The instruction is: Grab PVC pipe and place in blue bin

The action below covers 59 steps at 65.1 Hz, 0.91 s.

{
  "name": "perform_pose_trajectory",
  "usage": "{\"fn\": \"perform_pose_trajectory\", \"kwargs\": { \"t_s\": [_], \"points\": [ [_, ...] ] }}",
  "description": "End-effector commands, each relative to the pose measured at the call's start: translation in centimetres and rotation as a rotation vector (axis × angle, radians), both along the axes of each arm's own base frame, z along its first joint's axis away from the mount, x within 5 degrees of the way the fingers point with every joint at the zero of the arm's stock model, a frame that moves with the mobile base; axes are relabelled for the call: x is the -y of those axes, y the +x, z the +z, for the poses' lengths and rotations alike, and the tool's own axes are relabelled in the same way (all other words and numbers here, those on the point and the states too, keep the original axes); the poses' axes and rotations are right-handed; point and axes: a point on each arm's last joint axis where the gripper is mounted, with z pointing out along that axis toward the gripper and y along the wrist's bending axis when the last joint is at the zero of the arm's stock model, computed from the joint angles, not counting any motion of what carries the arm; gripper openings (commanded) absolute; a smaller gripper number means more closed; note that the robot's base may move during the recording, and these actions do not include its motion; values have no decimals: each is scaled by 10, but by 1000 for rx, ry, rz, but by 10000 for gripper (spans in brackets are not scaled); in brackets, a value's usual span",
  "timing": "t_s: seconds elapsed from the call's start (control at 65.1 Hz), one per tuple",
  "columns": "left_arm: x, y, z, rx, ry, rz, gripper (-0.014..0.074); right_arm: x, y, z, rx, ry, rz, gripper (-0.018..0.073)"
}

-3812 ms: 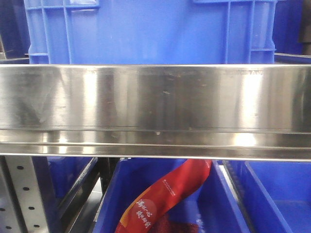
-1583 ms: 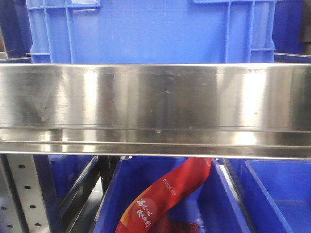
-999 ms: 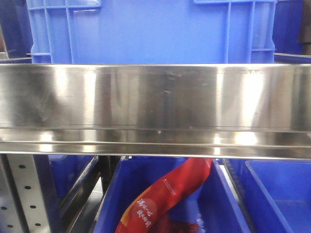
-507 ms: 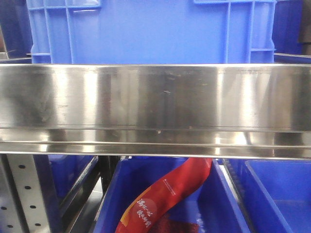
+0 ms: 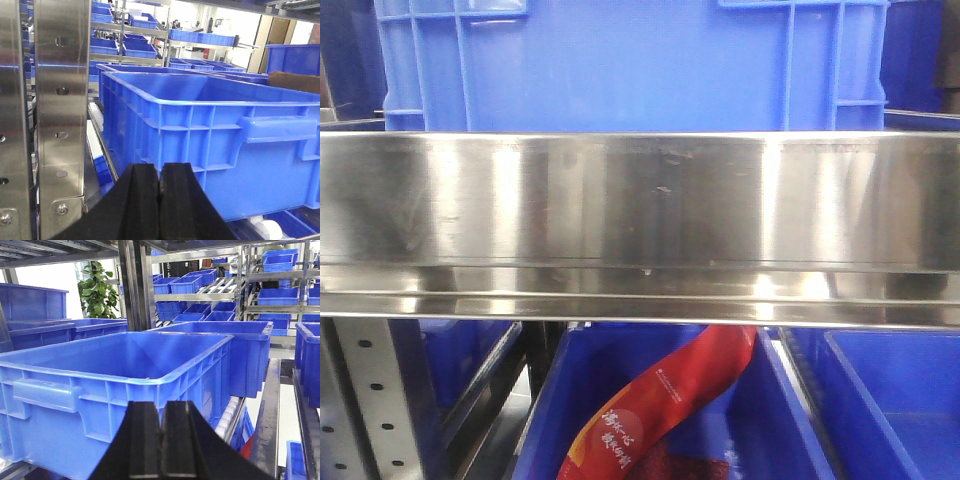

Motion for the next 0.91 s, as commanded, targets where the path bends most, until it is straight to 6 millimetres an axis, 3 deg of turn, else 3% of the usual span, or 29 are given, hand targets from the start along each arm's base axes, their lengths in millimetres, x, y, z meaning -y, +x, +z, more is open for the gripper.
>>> {"fn": "perform_pose_trajectory", "kwargs": {
  "t_s": [0.0, 0.092, 0.231, 0.354, 0.63, 0.892],
  "points": [
    [-1, -1, 2, 18, -13, 4, -111, 1, -1, 1, 23, -4, -14, -162],
    [-1, -1, 2, 18, -13, 4, -111, 1, -2, 2, 26, -6, -14, -162],
    [-1, -1, 2, 18, -13, 4, -111, 6, -5, -4, 73, -143, -75, -162],
    [-1, -1, 2, 18, -13, 4, -111, 10, -16, -30, 55, -66, -111, -162],
    [-1, -1, 2, 18, -13, 4, -111, 21, -41, -93, 42, -155, -324, -162],
    [-1, -2, 2, 20, -14, 4, -111, 27, -30, -143, 3, -150, -402, -162]
  ]
}}
